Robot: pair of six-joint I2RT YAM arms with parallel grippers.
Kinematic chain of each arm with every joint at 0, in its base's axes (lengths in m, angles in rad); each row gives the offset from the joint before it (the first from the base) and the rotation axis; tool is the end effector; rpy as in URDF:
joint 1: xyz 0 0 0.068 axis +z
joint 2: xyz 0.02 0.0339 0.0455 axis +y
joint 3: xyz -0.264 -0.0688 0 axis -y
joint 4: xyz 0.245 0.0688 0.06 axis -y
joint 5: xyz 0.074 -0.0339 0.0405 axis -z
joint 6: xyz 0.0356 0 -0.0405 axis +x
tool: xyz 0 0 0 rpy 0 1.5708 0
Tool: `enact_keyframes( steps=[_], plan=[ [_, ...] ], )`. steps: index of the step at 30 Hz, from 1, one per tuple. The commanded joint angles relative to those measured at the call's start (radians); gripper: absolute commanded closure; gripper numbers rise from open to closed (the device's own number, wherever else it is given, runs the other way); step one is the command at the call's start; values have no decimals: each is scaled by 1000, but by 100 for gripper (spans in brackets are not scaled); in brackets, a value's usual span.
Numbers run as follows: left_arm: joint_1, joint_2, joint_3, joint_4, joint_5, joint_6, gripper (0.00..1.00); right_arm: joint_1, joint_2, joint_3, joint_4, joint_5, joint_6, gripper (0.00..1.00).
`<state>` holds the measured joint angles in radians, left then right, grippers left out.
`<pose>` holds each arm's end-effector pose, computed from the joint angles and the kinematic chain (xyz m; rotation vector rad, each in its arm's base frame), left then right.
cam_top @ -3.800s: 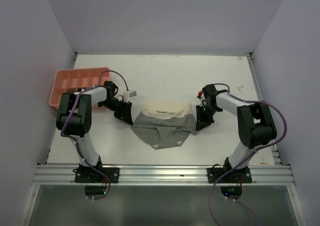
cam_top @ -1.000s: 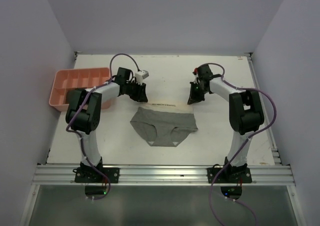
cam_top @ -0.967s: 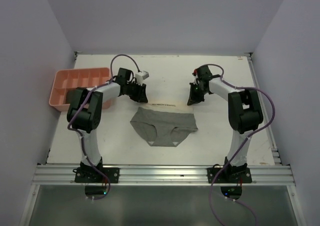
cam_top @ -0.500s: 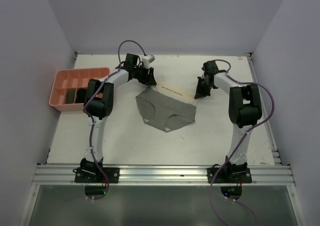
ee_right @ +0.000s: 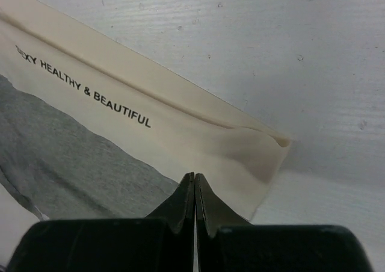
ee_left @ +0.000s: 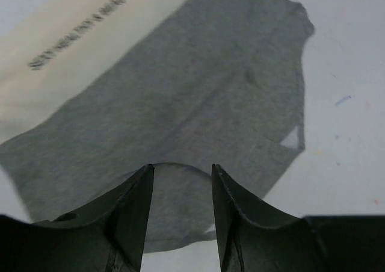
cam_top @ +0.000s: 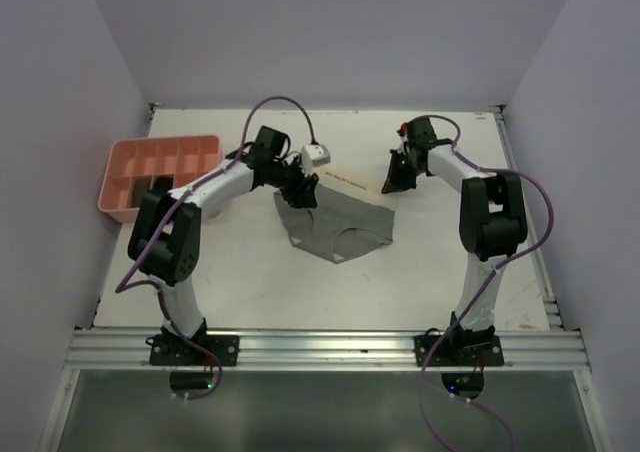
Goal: Roll the underwear
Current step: Flatten the underwear
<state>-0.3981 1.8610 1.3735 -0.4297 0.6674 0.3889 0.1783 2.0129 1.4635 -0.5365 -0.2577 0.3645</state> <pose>0.3621 -0.1762 0.2238 1.1674 2.0848 -0.8264 0.4154 0.0841 0.1794 0.1647 2.6934 0.5155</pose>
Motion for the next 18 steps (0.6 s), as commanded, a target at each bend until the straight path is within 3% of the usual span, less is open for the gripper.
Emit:
enact_keyframes(
  steps=[1, 8, 13, 18],
  plan=[
    [-114, -8, -116, -47, -37, 107, 53, -2, 40, -14, -6, -17, -33, 100],
    [-148, 92, -128, -115, -97, 91, 55, 6, -38, -185, -26, 98, -15, 100],
    [-143, 67, -163, -248, -135, 286, 57, 58, -189, -334, -77, 115, 25, 100],
    [-42, 0, -140, -421, -114, 534, 55, 177, -429, -419, -144, 36, 77, 100]
  ],
)
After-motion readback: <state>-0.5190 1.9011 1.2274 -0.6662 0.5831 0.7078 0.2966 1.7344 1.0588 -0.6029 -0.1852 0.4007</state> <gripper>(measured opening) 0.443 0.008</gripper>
